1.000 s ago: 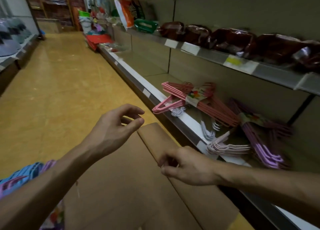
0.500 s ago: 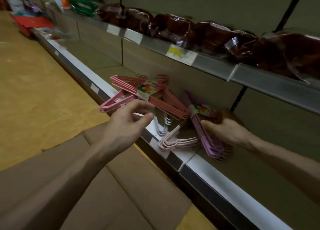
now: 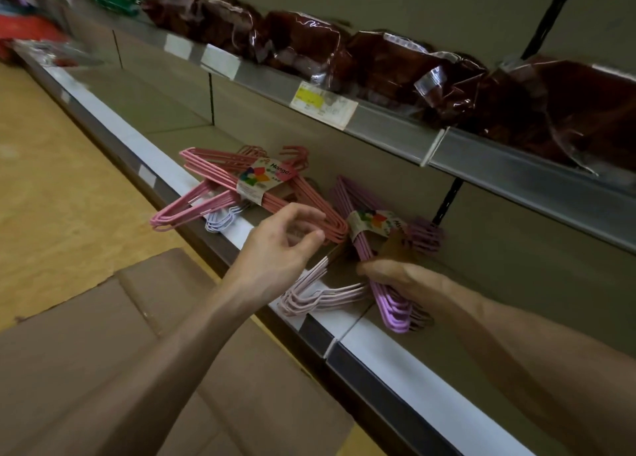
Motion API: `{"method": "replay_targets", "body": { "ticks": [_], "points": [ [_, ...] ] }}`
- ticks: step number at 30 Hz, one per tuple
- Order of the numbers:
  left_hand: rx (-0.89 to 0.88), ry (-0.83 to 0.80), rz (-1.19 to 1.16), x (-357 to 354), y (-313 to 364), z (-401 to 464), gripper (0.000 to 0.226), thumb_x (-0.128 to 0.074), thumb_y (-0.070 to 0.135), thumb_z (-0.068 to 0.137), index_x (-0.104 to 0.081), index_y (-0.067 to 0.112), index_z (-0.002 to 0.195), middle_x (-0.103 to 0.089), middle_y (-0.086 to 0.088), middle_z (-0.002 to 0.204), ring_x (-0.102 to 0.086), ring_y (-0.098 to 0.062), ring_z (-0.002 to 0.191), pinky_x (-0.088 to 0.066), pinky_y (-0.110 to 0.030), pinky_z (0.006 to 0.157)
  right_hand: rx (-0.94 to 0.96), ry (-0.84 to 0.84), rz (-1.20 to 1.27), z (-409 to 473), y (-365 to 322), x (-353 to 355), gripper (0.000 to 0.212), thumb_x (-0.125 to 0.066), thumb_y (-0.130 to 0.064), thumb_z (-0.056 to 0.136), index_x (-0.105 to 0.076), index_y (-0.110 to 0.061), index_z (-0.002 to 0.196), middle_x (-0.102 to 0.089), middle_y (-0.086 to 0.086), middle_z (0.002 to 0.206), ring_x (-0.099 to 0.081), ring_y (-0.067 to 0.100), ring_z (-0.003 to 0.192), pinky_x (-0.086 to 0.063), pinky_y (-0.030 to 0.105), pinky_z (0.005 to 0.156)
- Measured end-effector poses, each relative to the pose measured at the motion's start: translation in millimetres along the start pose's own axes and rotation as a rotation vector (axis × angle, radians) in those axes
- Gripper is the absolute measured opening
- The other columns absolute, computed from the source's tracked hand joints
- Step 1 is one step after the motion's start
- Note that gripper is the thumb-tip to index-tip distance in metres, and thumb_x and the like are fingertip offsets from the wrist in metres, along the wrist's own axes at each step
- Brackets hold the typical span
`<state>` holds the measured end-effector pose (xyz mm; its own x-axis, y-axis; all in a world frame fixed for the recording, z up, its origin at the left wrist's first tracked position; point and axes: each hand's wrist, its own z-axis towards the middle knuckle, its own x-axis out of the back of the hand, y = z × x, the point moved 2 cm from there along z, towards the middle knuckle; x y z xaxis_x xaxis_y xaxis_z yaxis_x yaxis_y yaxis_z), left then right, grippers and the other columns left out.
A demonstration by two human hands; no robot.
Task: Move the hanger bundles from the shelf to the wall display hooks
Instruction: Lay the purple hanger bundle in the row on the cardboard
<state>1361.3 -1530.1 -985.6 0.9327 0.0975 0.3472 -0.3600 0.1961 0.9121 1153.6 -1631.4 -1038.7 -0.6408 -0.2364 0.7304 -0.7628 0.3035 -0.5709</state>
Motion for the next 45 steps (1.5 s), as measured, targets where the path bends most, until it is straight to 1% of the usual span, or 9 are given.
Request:
{"method": "replay_targets", "body": {
  "ticks": [7,14,17,19,25,31,34,38,45],
  "points": [
    [0.049,0.045,-0.015,18.3,-12.4,-8.5,0.016,-0.062,0.032,0.095,-0.061,0.042,0.108,-0.068,0.015,0.102,-0.07,-0.006,0.088,-0.06,-0.038,0.079,0.023,0.226,0.076,-28.9,-3.1,4.2,0.107,-0.075,-0.015,0.079,-0.003,-0.021,0.158,-0.041,0.013,0.149,-0.047,0.037,0.132,-0.048,0.04,0.099],
    [0.103,0.08,-0.06,31.1,-17.5,-24.6,0.016,-0.062,0.029,0.095,-0.063,0.036,0.11,-0.068,0.012,0.103,-0.071,-0.004,0.083,-0.061,-0.036,0.077,0.157,0.373,0.121,-55.8,-9.5,10.6,0.107,-0.073,-0.02,0.077,-0.002,-0.037,0.155,-0.044,0.017,0.142,-0.056,0.036,0.116,-0.051,0.046,0.096],
    [0.137,0.083,-0.076,37.8,-20.0,-33.0,0.018,-0.062,0.028,0.095,-0.062,0.033,0.112,-0.068,0.009,0.105,-0.071,-0.006,0.083,-0.06,-0.036,0.08,0.227,0.305,0.074,-71.7,-16.8,4.3,0.092,-0.07,-0.02,0.081,-0.011,-0.023,0.152,-0.065,0.012,0.103,-0.065,0.028,0.08,-0.053,0.035,0.068],
    [0.161,0.096,-0.104,46.5,-19.9,-38.5,0.018,-0.063,0.026,0.095,-0.063,0.031,0.112,-0.068,0.006,0.105,-0.072,-0.009,0.083,-0.061,-0.036,0.079,0.29,0.299,0.003,-79.9,-21.4,-0.2,0.05,-0.07,-0.022,0.08,-0.044,-0.005,0.119,-0.061,0.005,0.076,-0.06,0.021,0.06,-0.048,0.03,0.055],
    [0.234,0.243,-0.172,98.5,-19.9,-57.6,0.023,-0.062,0.025,0.095,-0.061,0.027,0.118,-0.066,0.002,0.108,-0.071,-0.013,0.088,-0.06,-0.033,0.075,0.542,0.194,-0.017,-109.1,-58.3,-38.5,0.062,-0.082,-0.032,0.07,-0.041,-0.029,0.116,-0.058,-0.002,0.11,-0.059,0.013,0.085,-0.046,0.023,0.062],
    [0.391,0.477,-0.362,162.0,-39.9,-87.4,0.048,-0.068,0.036,0.09,-0.052,0.02,0.132,-0.064,-0.006,0.119,-0.071,-0.024,0.096,-0.058,-0.037,0.077,0.664,0.017,-0.054,-142.6,-109.6,-94.9,0.052,-0.078,-0.046,0.065,-0.038,-0.039,0.098,-0.059,-0.007,0.102,-0.059,0.017,0.092,-0.047,0.045,0.085],
    [0.447,0.624,-0.506,196.1,-53.2,-105.9,0.068,-0.073,0.038,0.085,-0.041,0.018,0.143,-0.059,-0.008,0.125,-0.066,-0.028,0.104,-0.057,-0.044,0.086,0.756,-0.025,-0.025,-171.2,-131.6,-117.5,0.048,-0.082,-0.037,0.07,-0.042,-0.028,0.095,-0.058,-0.007,0.086,-0.053,0.008,0.073,-0.039,0.022,0.058],
    [0.375,0.764,-0.686,244.8,-57.8,-129.1,0.097,-0.081,0.046,0.075,-0.026,0.027,0.153,-0.05,-0.004,0.133,-0.056,-0.029,0.117,-0.05,-0.048,0.098,0.819,-0.113,0.045,-204.1,-152.6,-148.2,0.052,-0.084,-0.041,0.063,-0.043,-0.028,0.09,-0.052,-0.004,0.066,-0.043,0.012,0.056,-0.036,0.03,0.054],
    [0.091,0.796,-0.898,305.7,-44.8,-160.4,0.065,-0.075,0.055,0.078,-0.055,0.012,0.123,-0.064,0.0,0.097,-0.061,-0.022,0.11,-0.052,-0.05,0.098,0.917,-0.413,0.054,-242.4,-158.6,-191.1,0.057,-0.088,-0.044,0.061,-0.044,-0.031,0.095,-0.059,-0.006,0.101,-0.063,0.009,0.082,-0.057,0.035,0.071]
  ]
}}
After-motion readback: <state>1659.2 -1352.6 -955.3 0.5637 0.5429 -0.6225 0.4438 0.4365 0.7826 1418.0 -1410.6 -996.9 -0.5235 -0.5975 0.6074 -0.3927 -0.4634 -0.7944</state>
